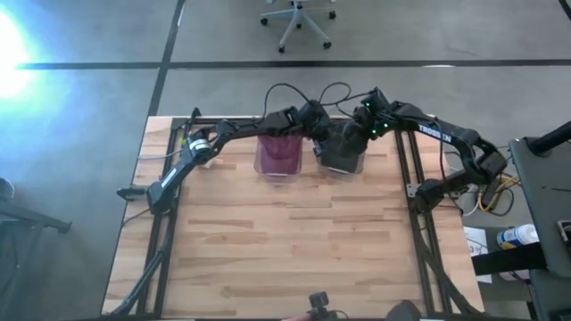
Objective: Pick & Place hat
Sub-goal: Put the black cap into the right transparent bin
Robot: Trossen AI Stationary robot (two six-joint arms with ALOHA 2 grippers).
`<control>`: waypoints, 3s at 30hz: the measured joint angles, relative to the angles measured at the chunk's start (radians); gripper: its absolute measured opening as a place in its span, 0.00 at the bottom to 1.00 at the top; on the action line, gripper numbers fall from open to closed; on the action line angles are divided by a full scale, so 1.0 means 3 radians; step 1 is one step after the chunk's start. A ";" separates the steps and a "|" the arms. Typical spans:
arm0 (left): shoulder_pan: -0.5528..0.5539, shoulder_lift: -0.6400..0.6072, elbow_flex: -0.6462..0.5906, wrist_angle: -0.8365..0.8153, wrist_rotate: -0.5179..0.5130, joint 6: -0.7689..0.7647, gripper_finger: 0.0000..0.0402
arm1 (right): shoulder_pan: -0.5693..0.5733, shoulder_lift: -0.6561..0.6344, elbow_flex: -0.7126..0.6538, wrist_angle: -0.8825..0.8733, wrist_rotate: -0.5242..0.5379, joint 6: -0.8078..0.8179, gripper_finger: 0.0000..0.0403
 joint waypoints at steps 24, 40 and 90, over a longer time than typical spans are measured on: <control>-0.0034 -0.0231 -0.0461 0.0607 0.0147 0.0045 0.16 | 0.0277 0.0019 0.0281 0.0417 0.0052 -0.0336 0.57; -0.0029 -0.1229 -0.1024 -0.0250 -0.0491 -0.0432 0.16 | 0.0410 0.0508 0.0860 0.0231 -0.0075 -0.0477 0.57; -0.0055 -0.2226 -0.3040 0.1563 -0.0879 -0.1115 0.16 | 0.0574 0.1676 0.1332 -0.0473 0.0029 -0.1005 0.43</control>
